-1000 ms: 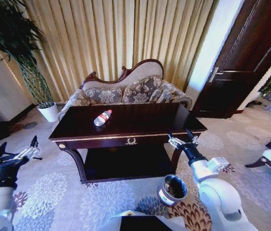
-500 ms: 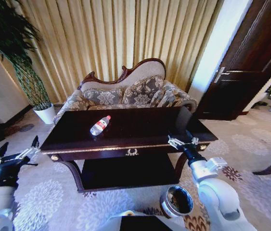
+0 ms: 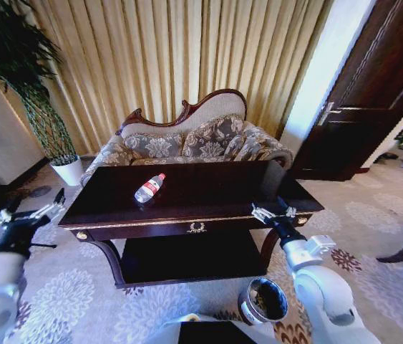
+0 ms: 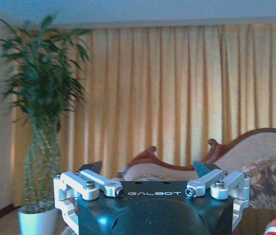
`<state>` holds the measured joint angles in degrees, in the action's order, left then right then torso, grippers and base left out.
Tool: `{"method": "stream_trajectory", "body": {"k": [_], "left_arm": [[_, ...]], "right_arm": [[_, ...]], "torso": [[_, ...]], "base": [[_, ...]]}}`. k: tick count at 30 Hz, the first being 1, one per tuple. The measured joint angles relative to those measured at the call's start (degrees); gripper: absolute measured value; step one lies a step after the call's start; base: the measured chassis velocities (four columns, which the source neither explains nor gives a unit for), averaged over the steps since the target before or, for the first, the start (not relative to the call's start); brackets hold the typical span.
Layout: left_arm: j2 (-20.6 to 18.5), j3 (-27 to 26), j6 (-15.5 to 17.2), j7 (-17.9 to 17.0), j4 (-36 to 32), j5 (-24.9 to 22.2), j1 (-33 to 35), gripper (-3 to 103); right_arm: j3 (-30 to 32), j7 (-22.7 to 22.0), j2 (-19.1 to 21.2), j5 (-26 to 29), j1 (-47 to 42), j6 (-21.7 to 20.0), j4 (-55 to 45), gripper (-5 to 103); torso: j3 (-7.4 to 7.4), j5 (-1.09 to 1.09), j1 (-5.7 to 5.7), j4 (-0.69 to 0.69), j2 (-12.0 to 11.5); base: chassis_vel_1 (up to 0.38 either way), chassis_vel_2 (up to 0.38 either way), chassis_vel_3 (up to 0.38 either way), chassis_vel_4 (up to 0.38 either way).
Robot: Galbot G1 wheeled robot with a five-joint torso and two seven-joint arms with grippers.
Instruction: Move to the front of the table and place the trash on the table into the trash bin.
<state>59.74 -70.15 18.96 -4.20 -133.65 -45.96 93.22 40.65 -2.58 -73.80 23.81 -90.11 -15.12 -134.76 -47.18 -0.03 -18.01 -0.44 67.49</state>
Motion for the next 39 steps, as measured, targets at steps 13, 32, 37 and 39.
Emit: {"method": "stream_trajectory", "body": {"k": [13,32,37,39], "left_arm": [[-14.5,15.2,4.6,-7.0,12.8,-5.6,-19.1,100],[-8.6,49.6,16.1,-17.2,18.1,-5.8,-41.6,100],[-8.6,51.4,19.0,-17.1,19.2,-5.9,-41.8,100],[-8.4,51.8,21.1,-17.1,19.5,-5.9,-41.8,100]], "right_arm": [[0.2,-2.3,-0.9,-0.5,2.5,-0.8,1.1,100],[0.6,-3.6,-0.9,-2.6,4.0,-0.9,5.3,100],[0.2,-4.7,-1.2,-2.6,4.8,-0.9,6.2,100],[0.2,-4.8,-1.3,-2.6,4.8,-0.8,6.4,100]], "torso": [[0.00,0.03,0.00,0.00,0.0],[0.01,0.04,0.00,0.01,0.0],[0.01,0.03,0.00,0.02,0.0],[0.01,0.04,0.00,0.01,0.0]], "base": [[0.000,0.000,0.000,0.000],[0.000,0.000,0.000,0.000],[0.000,0.000,0.000,0.000],[0.000,0.000,0.000,0.000]]}}
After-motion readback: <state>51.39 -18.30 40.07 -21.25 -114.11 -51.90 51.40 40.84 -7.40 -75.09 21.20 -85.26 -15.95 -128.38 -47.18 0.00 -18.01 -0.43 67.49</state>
